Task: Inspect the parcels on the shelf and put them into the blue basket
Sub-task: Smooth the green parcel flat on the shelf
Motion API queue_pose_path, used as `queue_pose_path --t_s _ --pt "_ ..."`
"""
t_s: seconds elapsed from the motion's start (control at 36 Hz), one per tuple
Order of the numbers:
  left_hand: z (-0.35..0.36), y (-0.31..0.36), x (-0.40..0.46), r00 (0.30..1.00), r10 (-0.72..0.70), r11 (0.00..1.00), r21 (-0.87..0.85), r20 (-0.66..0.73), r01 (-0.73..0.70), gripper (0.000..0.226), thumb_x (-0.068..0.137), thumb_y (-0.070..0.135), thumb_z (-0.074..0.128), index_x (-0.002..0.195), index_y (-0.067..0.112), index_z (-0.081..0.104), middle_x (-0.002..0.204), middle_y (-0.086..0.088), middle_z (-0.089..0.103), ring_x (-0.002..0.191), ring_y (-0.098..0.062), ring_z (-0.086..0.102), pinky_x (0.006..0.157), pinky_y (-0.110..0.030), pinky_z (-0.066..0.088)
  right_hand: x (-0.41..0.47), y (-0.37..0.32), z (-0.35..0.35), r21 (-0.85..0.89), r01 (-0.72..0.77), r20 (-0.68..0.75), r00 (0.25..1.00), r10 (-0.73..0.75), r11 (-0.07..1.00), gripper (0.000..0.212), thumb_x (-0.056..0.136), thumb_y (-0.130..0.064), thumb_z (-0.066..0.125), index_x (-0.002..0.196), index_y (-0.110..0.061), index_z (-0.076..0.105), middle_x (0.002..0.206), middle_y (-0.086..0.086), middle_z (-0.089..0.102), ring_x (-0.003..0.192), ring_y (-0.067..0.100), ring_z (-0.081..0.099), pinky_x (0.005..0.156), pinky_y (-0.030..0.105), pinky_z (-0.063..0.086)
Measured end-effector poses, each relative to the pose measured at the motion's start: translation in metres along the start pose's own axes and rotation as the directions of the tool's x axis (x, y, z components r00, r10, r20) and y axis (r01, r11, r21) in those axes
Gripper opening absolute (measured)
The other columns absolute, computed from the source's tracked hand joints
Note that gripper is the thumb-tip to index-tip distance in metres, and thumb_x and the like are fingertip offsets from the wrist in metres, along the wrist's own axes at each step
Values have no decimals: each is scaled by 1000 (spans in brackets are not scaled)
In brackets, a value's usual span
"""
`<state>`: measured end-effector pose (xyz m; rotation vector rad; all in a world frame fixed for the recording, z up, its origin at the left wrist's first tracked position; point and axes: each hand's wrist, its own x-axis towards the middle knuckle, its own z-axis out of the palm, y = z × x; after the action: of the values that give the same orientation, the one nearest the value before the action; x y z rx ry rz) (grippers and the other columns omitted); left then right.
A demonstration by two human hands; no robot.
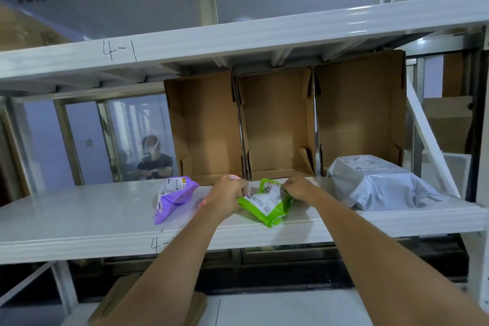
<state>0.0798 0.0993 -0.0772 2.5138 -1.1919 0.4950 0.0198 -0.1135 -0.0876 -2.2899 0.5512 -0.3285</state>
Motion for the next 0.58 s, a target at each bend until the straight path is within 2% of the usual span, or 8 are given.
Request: queue_pose_path --t_s 0.06,0.14,0.22,0.31,0.36,0.44,0.5,0.58 --pt "-1 1 1 1000 -14 1000 -20 -9 14 38 59 -8 46 74 25 56 81 7 53 75 -14 48 63 -28 39 8 6 5 12 -15 -14 1000 15 1000 10 80 -12 62 77 -7 69 95 15 70 98 29 64 89 33 51" --pt "-1 0 4 997 -76 997 -7 0 76 38 62 -10 45 73 26 52 78 7 53 76 -20 53 56 -25 33 5 7 3 9 -37 -63 997 38 999 13 83 -12 59 75 -6 67 82 13 66 88 29 63 67 28 47" --pt "-2 -3 8 988 -155 988 -9 -18 154 36 61 -10 48 68 25 49 77 2 62 79 -24 60 59 -27 41 9 8 -2 18 -48 -46 998 49 999 23 82 -15 68 99 -2 75 99 15 72 97 28 66 84 33 55" --pt "-3 -3 11 986 -164 986 -11 -29 163 35 60 -10 47 68 24 47 84 -4 70 83 -27 62 65 -32 45 8 6 -6 -64 -20 -40 999 17 998 26 86 -13 66 107 1 73 111 14 70 106 28 64 95 35 52" --pt "-3 -1 10 988 -152 988 6 -24 152 35 63 -10 45 65 25 43 87 -2 70 86 -26 62 66 -30 44 5 6 -9 -87 -17 -160 987 3 996 25 90 -13 58 107 -3 73 114 13 69 109 30 62 93 31 51" --pt "-2 1 9 996 -93 994 63 -7 93 33 67 -5 49 78 25 52 92 2 68 90 -20 61 67 -27 40 2 5 -15 -168 -46 -326 945 -12 985 26 93 -11 51 109 -3 70 114 15 68 111 33 62 86 32 49" --pt "0 2 10 997 -69 995 72 31 66 31 66 0 52 82 27 50 94 3 65 90 -19 59 66 -24 38 2 2 -15 -256 -66 -355 934 -30 964 26 91 -7 50 108 -4 69 111 16 69 107 34 64 84 34 51" --pt "4 8 13 992 -36 997 71 119 28 30 64 13 54 89 28 52 91 3 64 91 -22 59 76 -31 51 1 -2 -14 -369 -118 -394 918 -41 922 26 87 -2 53 106 -9 70 109 13 69 105 32 65 82 37 53"
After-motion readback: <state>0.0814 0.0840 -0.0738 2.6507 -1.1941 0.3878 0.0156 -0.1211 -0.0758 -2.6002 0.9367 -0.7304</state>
